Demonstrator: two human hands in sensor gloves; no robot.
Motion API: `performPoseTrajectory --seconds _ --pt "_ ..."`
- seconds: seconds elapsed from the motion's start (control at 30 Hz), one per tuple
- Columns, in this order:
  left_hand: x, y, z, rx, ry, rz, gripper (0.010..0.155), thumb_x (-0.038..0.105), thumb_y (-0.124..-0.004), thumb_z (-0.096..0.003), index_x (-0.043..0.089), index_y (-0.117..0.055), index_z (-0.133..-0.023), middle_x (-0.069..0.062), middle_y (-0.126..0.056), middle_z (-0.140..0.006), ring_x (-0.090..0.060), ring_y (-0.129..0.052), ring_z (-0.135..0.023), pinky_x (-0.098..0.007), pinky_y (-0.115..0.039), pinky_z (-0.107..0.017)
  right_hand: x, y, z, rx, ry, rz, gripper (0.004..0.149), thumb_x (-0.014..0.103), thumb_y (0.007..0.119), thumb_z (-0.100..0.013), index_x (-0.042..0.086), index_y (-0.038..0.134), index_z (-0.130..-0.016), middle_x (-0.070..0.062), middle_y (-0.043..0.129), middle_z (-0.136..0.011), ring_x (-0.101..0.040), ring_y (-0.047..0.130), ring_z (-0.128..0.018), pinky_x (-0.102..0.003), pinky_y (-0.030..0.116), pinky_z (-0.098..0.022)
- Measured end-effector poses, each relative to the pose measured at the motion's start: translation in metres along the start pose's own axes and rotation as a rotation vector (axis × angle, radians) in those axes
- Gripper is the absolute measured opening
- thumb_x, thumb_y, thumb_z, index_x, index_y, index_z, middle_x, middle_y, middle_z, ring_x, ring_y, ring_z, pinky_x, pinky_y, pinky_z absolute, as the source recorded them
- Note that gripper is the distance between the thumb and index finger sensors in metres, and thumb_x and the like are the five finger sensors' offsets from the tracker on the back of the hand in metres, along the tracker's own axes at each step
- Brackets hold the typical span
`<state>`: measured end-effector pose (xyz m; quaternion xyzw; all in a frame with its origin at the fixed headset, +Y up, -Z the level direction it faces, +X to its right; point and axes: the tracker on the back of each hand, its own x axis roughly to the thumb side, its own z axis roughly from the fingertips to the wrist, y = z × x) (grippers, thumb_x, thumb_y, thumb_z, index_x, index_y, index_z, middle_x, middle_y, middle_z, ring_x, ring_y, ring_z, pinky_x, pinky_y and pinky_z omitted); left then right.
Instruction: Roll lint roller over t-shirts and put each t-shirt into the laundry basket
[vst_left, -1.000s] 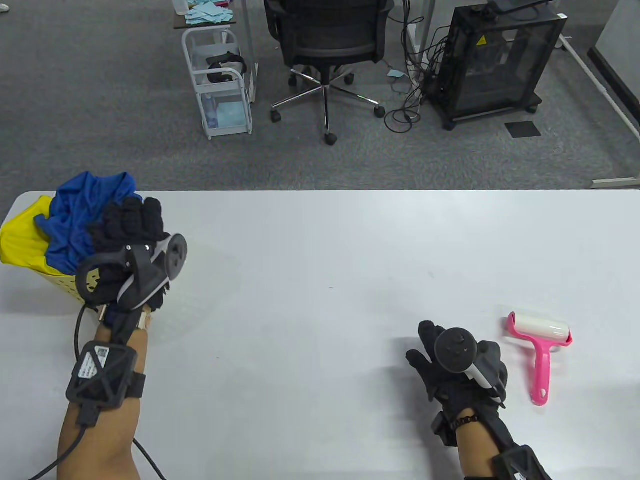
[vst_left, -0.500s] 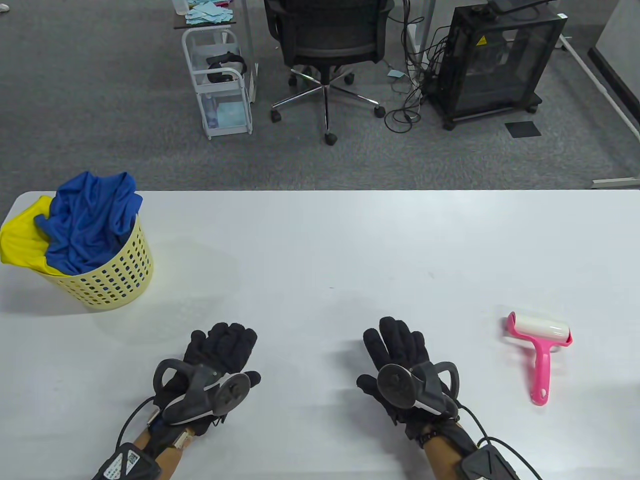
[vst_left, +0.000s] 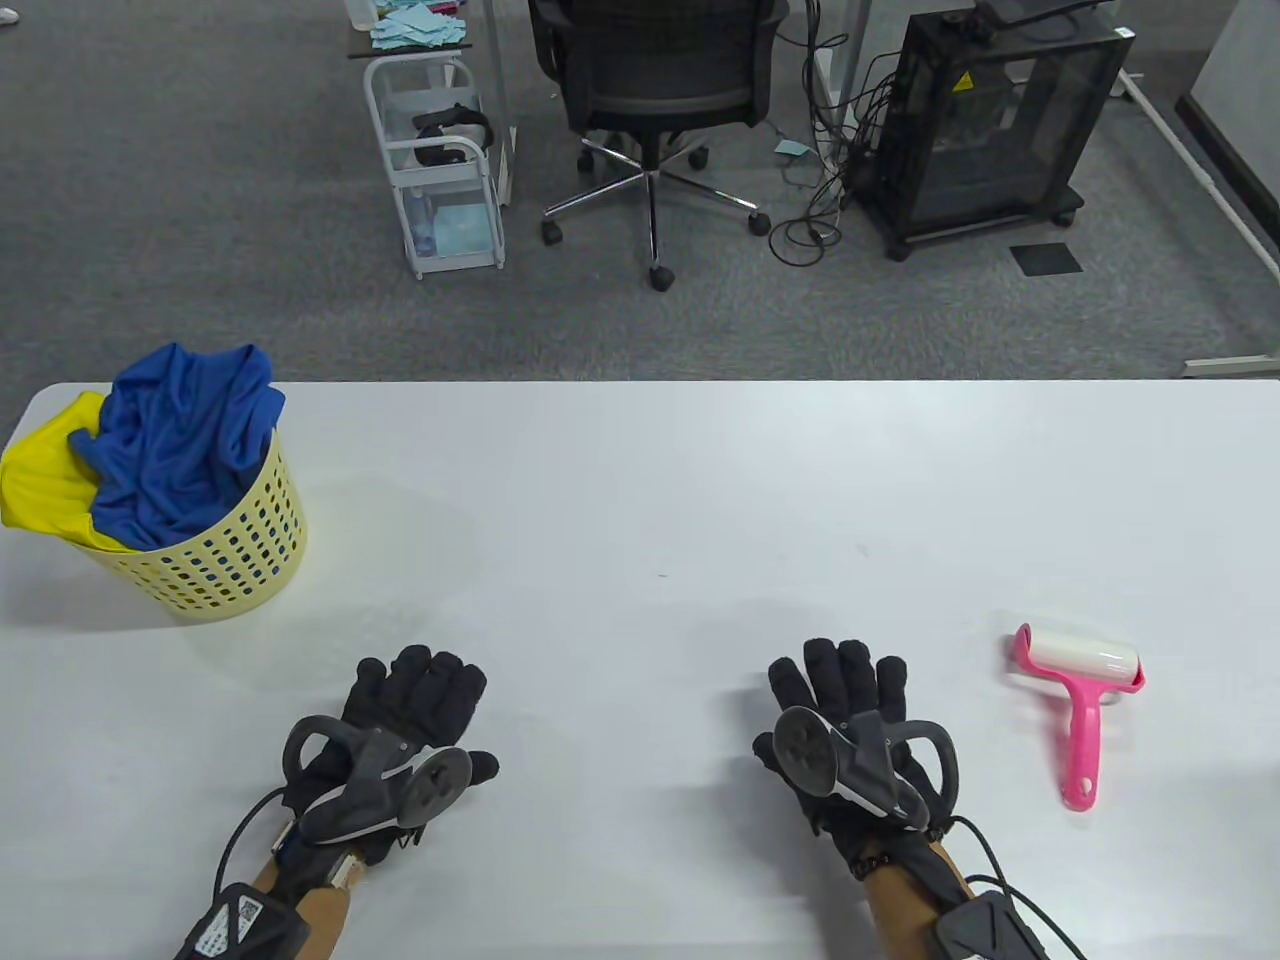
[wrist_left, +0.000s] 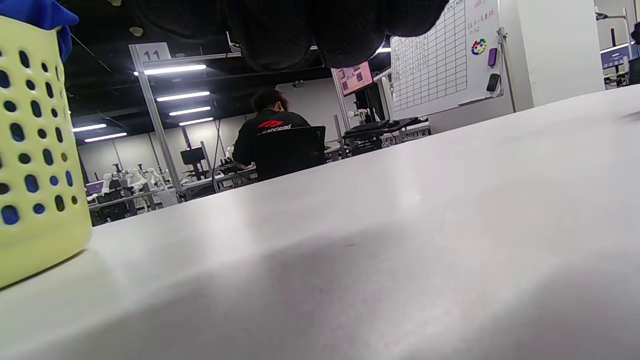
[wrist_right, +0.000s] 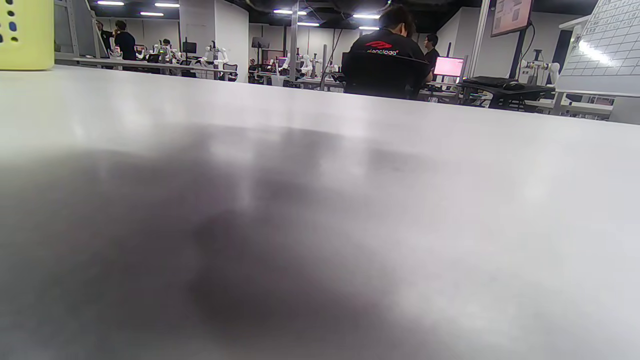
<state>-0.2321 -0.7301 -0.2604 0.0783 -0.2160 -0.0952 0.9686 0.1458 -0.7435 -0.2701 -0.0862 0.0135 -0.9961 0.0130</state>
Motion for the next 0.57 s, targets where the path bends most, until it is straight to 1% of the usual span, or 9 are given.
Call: performPoseTrajectory --seconds 0.07,0.2,0.4,0.57 --pt "-0.0002 0.0004 0.0001 -0.001 0.004 -0.003 0.077 0.070 -0.052 -0.0376 0.025 -0.052 -0.100 -0.007 -0.066 -0.105 -0.042 -0.071 -0.099 -0.063 -0.062 -0.068 -0.0010 0.0005 -0.0001 0.013 0.015 0.017 0.072 0.063 0.058 -0.043 0.028 0.043 -0.104 -0.015 0.042 -0.117 -0.047 0.043 -0.106 -0.064 0.031 -0.072" --pt "0.0022 -0.0024 -0.0007 -0.024 -0.004 0.005 0.072 0.067 -0.054 -0.0406 0.025 -0.053 -0.099 -0.006 -0.068 -0.104 -0.041 -0.072 -0.098 -0.063 -0.062 -0.068 -0.0016 0.0002 0.0003 0.020 0.029 -0.008 0.072 0.063 0.058 -0.043 0.028 0.044 -0.104 -0.015 0.044 -0.116 -0.047 0.045 -0.105 -0.065 0.031 -0.072" --pt "0.0035 -0.0036 -0.0012 -0.036 -0.012 0.011 0.071 0.066 -0.056 -0.0413 0.025 -0.054 -0.099 -0.006 -0.068 -0.104 -0.041 -0.073 -0.098 -0.063 -0.062 -0.068 -0.0016 0.0013 -0.0002 0.019 0.022 -0.011 0.071 0.063 0.059 -0.043 0.028 0.045 -0.104 -0.015 0.044 -0.116 -0.047 0.045 -0.105 -0.065 0.032 -0.072" --pt "0.0048 -0.0074 -0.0021 -0.069 -0.018 0.010 0.070 0.066 -0.056 -0.0413 0.025 -0.057 -0.098 -0.006 -0.071 -0.102 -0.040 -0.076 -0.097 -0.062 -0.063 -0.068 -0.0004 0.0056 -0.0012 0.058 0.024 -0.007 0.071 0.063 0.059 -0.043 0.028 0.046 -0.104 -0.015 0.046 -0.116 -0.047 0.047 -0.105 -0.065 0.033 -0.072"
